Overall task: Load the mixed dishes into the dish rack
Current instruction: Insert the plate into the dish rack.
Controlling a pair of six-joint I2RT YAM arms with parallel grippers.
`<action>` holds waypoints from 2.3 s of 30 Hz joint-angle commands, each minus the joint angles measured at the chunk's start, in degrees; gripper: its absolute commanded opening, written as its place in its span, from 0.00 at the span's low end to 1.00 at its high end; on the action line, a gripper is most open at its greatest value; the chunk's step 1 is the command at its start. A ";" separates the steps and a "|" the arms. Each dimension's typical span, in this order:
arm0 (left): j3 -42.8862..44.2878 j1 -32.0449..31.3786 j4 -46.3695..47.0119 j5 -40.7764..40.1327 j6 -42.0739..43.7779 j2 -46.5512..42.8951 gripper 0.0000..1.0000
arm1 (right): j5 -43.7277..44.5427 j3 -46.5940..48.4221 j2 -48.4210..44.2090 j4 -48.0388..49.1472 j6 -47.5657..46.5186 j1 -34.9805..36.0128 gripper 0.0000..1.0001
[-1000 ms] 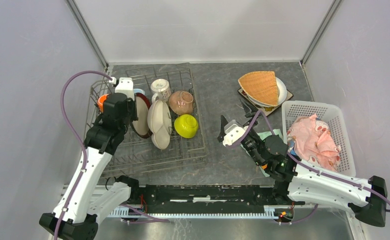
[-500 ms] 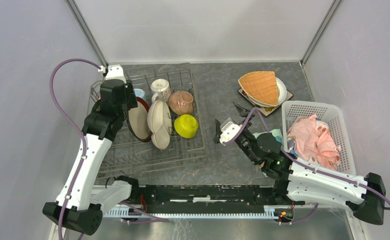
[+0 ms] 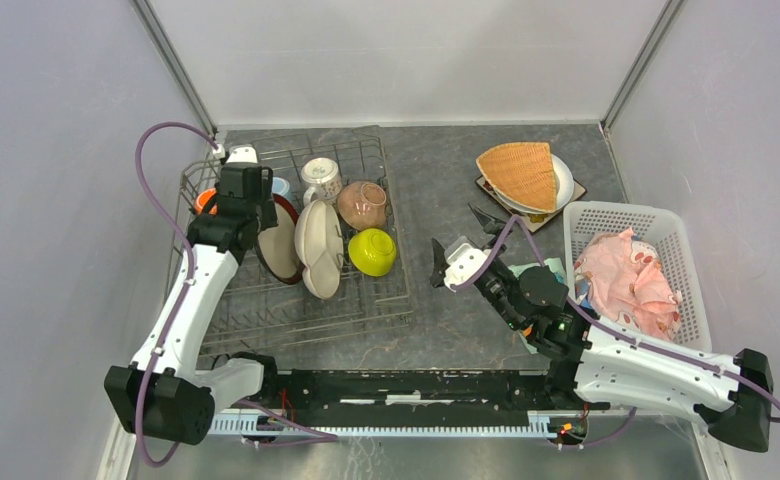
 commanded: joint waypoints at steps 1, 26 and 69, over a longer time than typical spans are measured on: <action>-0.52 0.29 1.61 1.86 -2.36 -0.63 0.56 | 0.41 1.21 -1.58 1.12 0.48 -0.08 0.98; 1.28 0.29 -4.28 8.78 -2.58 -6.70 0.52 | 3.56 5.72 3.98 -0.14 8.74 -4.51 0.98; -0.49 0.12 -13.66 17.83 0.33 -13.89 0.06 | -0.06 5.56 2.06 -4.55 14.10 -10.87 0.98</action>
